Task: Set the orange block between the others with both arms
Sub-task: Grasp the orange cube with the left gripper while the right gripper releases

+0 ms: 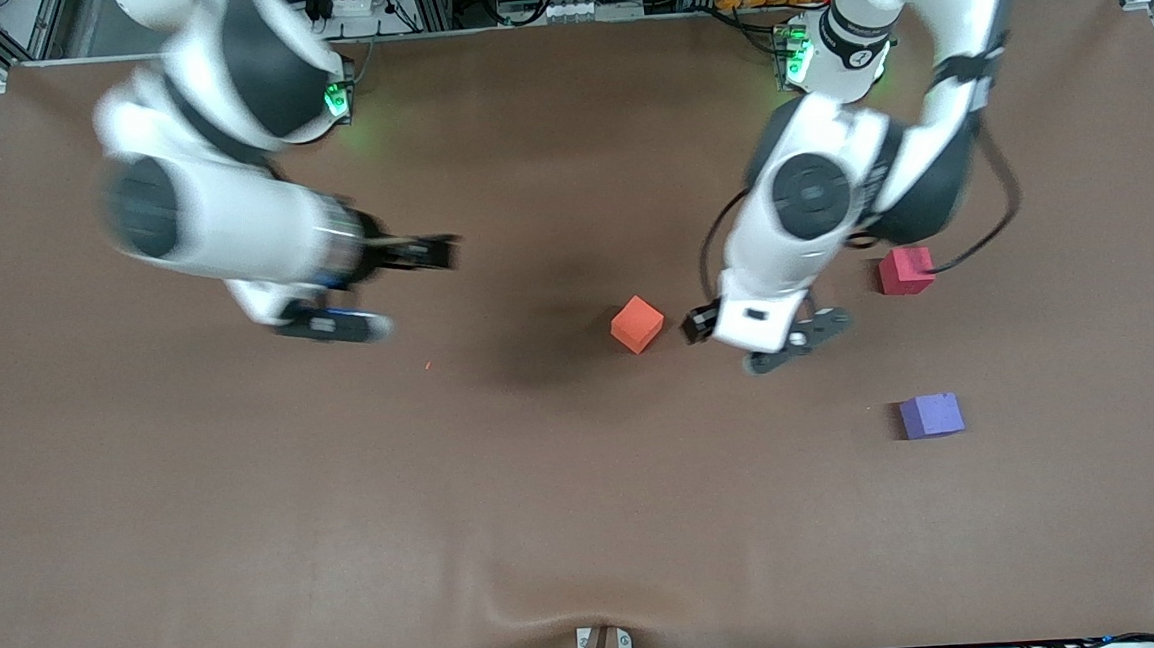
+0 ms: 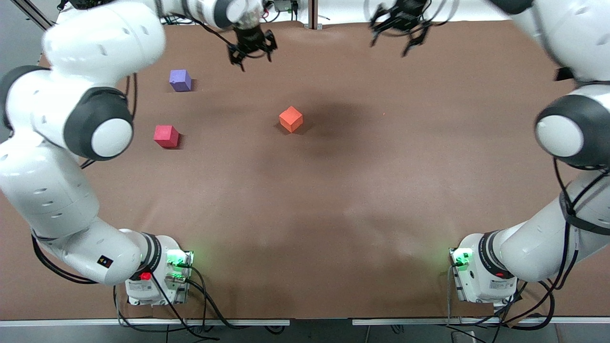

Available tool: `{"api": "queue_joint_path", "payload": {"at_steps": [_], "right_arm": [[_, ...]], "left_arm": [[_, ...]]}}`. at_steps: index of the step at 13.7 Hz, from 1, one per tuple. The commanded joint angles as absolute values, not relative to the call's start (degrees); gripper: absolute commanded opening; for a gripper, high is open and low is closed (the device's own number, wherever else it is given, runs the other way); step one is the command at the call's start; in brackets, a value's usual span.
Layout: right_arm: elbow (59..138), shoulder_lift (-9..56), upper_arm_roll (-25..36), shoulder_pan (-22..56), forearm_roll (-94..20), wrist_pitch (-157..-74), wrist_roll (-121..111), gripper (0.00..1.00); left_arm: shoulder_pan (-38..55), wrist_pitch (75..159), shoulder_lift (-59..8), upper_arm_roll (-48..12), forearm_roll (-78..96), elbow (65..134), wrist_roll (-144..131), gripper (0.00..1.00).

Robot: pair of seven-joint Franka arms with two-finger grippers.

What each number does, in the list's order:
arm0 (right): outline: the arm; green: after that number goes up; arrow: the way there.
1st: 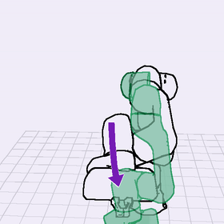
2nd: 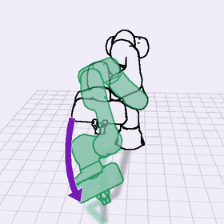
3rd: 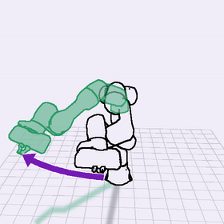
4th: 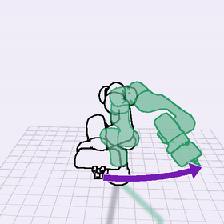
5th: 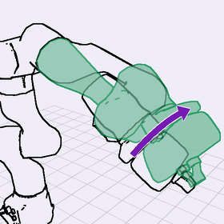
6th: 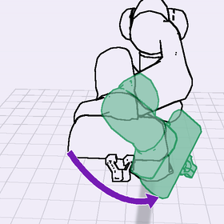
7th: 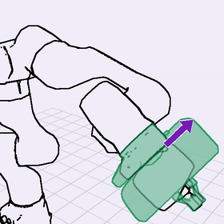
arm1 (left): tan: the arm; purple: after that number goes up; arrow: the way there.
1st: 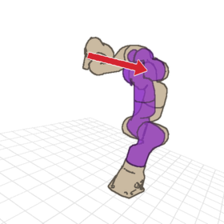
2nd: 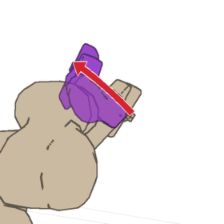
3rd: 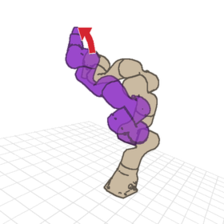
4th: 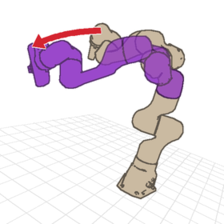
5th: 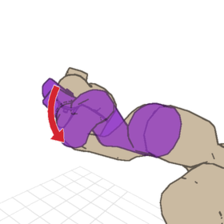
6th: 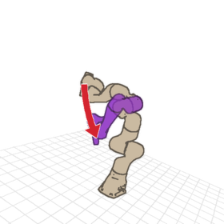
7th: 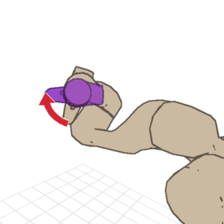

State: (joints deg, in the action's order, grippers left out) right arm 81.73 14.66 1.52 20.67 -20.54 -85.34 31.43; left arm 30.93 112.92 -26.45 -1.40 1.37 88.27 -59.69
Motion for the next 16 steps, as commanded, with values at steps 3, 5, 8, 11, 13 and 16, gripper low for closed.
{"api": "queue_joint_path", "payload": {"at_steps": [3, 5, 8, 11, 13, 16], "right_arm": [[84.2, 5.8, -4.0, 7.6, -6.9, -77.1, 18.0, 1.00], [84.2, 3.4, -4.0, 4.1, -4.9, -76.1, 10.9, 1.00], [84.3, 1.2, -3.6, 0.0, -4.0, -76.0, 2.5, 1.00], [84.4, 1.0, -2.9, -0.8, 1.2, -76.2, -2.8, 1.00], [84.6, 1.0, -1.5, -0.9, 2.4, -76.6, -4.5, 1.00], [85.1, 1.2, -0.4, -0.8, 1.6, -77.8, -4.8, 1.00]], "left_arm": [[36.2, 119.6, -33.0, -0.6, 0.0, 88.1, -72.1, 1.00], [36.5, 121.4, -33.3, -0.7, -0.1, 90.4, -75.1, 1.00], [38.0, 127.5, -33.3, -0.7, -0.1, 96.0, -78.7, 1.00], [38.7, 129.8, -34.5, -0.7, -0.1, 97.1, -82.2, 1.00], [39.3, 131.6, -35.5, -0.8, -0.1, 97.1, -83.9, 1.00], [40.1, 131.8, -36.6, -0.8, -0.1, 97.2, -84.5, 1.00]]}}
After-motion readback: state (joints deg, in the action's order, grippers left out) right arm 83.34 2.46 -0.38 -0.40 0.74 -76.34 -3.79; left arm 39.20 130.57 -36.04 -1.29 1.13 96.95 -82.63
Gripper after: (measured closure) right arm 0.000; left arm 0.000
